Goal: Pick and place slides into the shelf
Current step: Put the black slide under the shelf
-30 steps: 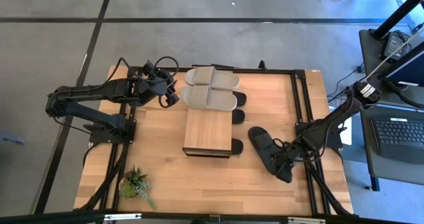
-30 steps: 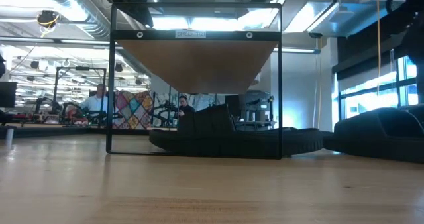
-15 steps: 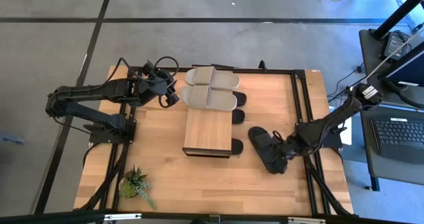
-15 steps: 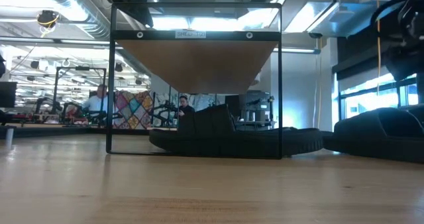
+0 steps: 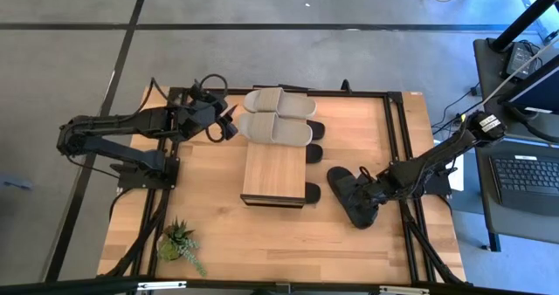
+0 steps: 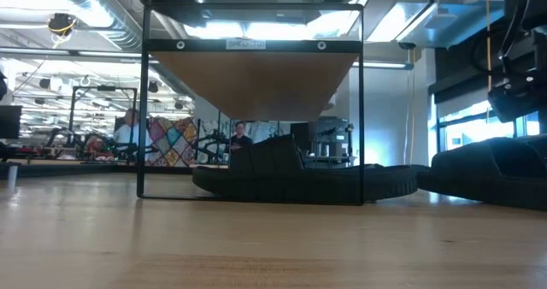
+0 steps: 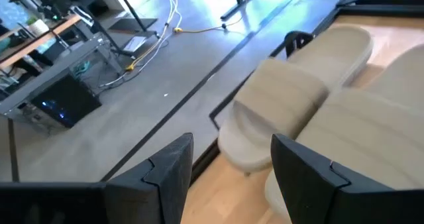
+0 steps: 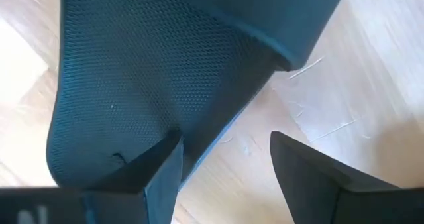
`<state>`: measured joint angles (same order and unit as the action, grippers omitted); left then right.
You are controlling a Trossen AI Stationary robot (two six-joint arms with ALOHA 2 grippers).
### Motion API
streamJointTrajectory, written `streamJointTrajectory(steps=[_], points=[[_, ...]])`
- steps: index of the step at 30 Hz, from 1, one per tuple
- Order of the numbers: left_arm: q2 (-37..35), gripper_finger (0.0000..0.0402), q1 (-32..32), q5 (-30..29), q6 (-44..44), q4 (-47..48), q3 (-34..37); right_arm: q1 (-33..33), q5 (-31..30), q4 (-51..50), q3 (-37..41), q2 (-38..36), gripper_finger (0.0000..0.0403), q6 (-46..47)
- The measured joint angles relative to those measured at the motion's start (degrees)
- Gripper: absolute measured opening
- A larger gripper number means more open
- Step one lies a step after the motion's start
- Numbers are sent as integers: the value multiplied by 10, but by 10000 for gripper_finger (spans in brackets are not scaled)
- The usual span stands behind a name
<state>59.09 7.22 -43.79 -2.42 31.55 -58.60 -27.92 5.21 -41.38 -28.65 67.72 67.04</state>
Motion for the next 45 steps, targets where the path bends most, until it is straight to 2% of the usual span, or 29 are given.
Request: streamJointTrajectory(steps=[10,24,33,45], points=[[-116,195,0,-9,15,-93,121,33,7,-15,1,0,225,-48],[-219,195,0,0,15,-164,234,110,3,-57,-8,1,225,-120],[-252,195,0,0,15,-163,256,183,-28,-145,-58,1,225,-203],[-251,195,0,0,15,-159,257,271,-54,-91,-69,1,225,-312]])
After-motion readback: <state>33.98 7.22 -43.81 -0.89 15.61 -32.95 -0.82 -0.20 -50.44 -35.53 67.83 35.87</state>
